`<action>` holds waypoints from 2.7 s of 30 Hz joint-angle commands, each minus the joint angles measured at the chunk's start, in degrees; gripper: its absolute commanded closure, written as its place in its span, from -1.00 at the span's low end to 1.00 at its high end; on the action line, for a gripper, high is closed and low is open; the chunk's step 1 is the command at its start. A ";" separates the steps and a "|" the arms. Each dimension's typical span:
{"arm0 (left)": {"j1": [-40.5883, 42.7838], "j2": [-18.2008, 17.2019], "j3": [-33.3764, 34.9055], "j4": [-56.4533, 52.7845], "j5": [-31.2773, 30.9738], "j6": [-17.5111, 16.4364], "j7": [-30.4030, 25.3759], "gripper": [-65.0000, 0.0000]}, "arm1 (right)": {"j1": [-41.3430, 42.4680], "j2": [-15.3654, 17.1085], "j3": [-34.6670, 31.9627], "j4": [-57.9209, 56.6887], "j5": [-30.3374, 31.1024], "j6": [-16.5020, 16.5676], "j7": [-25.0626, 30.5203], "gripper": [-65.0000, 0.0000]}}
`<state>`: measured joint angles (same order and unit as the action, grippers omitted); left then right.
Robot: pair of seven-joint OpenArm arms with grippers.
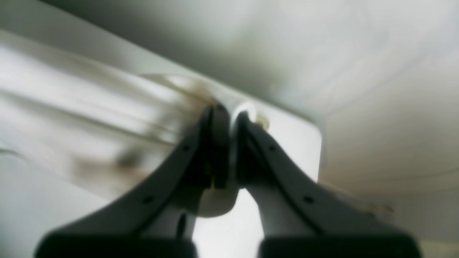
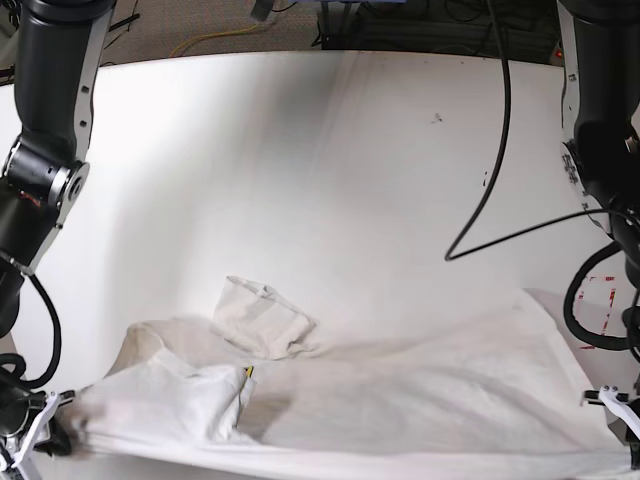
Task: Fold the T-shirt properly
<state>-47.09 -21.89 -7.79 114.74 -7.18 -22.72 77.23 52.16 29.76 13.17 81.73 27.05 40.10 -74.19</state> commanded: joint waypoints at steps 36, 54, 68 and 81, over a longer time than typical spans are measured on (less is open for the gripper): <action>60.32 5.05 -9.92 0.82 1.77 -6.25 -9.06 1.00 | -57.30 -11.87 25.82 21.52 4.38 -0.10 0.83 1.00; 47.66 12.26 -9.83 -0.23 6.34 -6.16 -20.40 1.00 | -40.69 -13.36 22.57 4.99 4.03 -0.10 3.56 1.00; 22.52 14.90 -5.88 -0.76 17.69 -6.16 -17.76 1.00 | -15.28 -10.29 14.66 -1.25 -5.91 -0.10 4.96 1.00; -0.34 8.83 -5.44 -0.85 17.42 -6.60 -17.14 1.00 | 9.60 -2.99 -0.20 -1.25 -6.70 -0.10 4.96 1.00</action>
<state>-41.95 -10.96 -13.17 113.12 9.28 -29.87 61.71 56.86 24.71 14.46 79.40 19.84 40.14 -71.00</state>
